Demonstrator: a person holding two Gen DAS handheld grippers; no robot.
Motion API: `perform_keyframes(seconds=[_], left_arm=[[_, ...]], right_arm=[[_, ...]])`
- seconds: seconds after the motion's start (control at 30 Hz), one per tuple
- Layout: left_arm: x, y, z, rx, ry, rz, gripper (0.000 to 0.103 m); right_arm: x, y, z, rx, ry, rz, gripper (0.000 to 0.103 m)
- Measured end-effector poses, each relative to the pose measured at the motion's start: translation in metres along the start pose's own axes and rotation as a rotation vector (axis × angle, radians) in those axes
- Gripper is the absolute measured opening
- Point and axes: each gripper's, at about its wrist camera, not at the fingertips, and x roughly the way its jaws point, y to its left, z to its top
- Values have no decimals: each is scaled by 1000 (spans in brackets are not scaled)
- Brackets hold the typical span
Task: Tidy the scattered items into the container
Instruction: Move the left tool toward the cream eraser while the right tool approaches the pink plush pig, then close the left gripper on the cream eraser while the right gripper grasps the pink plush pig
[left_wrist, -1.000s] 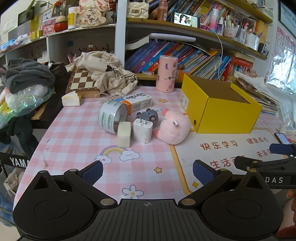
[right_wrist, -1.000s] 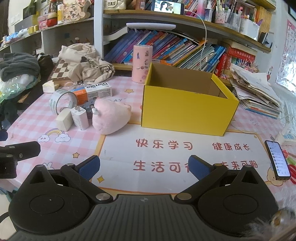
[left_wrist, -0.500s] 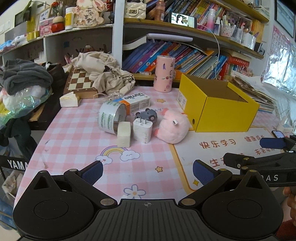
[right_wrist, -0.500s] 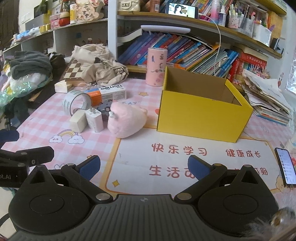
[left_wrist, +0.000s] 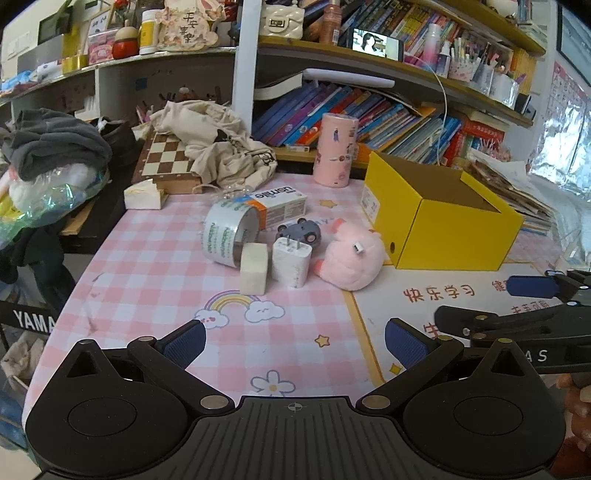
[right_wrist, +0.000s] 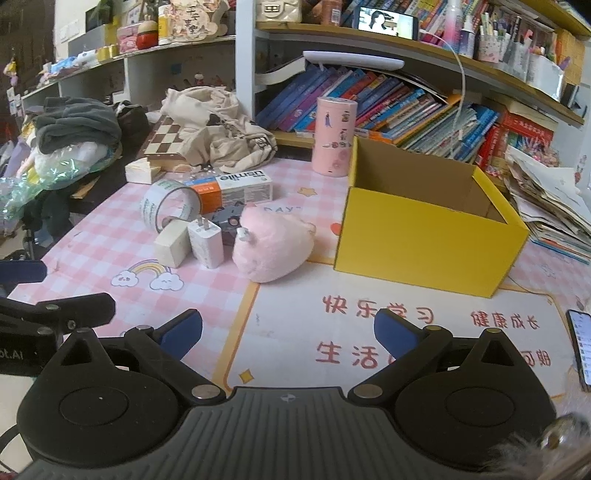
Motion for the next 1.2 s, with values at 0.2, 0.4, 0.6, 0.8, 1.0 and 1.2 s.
perform_keyframes(seconds=[0.2, 0.4, 0.6, 0.8, 1.0, 1.2], left_arm=[[12, 1, 8, -9, 26, 65, 103], [25, 11, 16, -65, 47, 114, 103], [41, 21, 20, -138, 66, 131, 103], [60, 25, 24, -181, 96, 152, 103], [79, 35, 29, -251, 109, 143, 103], [98, 38, 33, -278, 125, 129, 102]], right_arm=[[13, 0, 10, -35, -3, 42, 98], [32, -3, 24, -62, 12, 61, 97], [52, -3, 36, -119, 31, 78, 97], [75, -1, 45, -176, 55, 95, 97], [96, 0, 51, -225, 74, 115, 97], [116, -2, 58, -250, 85, 132, 93]])
